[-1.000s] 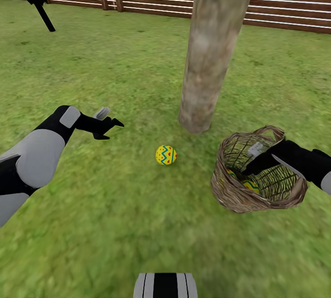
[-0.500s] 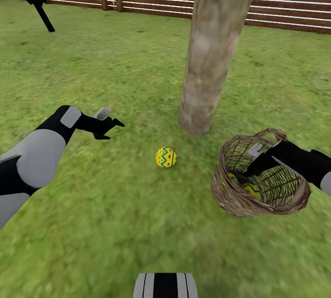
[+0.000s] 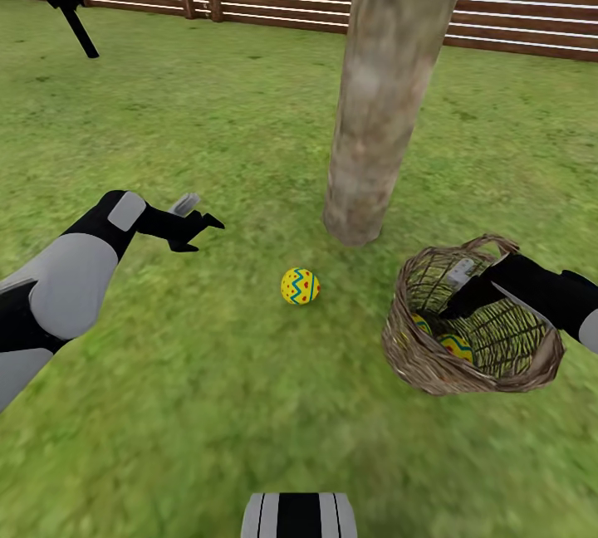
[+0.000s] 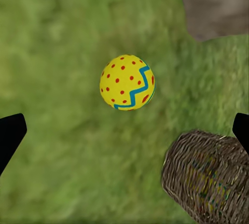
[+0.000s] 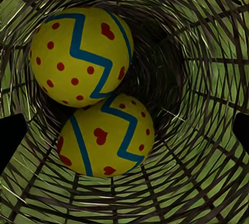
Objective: Take the three Easter eggs out of the wicker basket on the lawn in the garden, then place them on the lawn next to a single tree (choose any tree) so that all three eggs are next to the same tree and none are left in the basket.
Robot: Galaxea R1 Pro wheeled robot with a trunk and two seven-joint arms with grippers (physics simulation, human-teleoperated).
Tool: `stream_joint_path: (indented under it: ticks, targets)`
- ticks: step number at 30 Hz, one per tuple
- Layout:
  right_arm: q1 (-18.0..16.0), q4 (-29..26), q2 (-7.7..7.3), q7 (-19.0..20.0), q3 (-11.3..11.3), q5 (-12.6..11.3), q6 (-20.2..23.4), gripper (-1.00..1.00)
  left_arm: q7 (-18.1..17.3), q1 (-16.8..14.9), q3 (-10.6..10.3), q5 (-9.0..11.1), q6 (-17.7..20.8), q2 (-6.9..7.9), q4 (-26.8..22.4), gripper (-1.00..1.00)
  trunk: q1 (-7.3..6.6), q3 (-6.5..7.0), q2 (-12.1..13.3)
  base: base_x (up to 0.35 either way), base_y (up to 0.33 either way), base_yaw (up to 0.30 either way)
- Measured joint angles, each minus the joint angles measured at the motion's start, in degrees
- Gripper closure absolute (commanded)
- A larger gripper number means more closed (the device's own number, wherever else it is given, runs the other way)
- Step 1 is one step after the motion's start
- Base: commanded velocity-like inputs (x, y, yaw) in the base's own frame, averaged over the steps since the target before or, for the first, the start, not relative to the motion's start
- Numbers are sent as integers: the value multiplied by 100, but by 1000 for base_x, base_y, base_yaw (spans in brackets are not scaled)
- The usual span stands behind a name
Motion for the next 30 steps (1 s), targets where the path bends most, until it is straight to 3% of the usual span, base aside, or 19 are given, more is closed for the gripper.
stream_joint_path:
  ticks: [17,21,26,30]
  targets:
    - [2,-31,0,-25,11,38,-3,-100,-8,0,10,8,11,16,-20,-100,39,-332,-20,0,0,0]
    - [1,-36,0,-26,8,49,-2,-100,1,1,5,36,16,12,-367,-100,49,-421,-25,0,0,0]
    - [1,-31,0,-30,3,58,-3,-100,7,-42,4,51,23,-2,-1213,-100,51,-443,-27,0,0,0]
    - [0,-9,0,-40,6,59,-3,-100,11,-452,11,57,26,-31,-1246,-100,51,-443,-27,0,0,0]
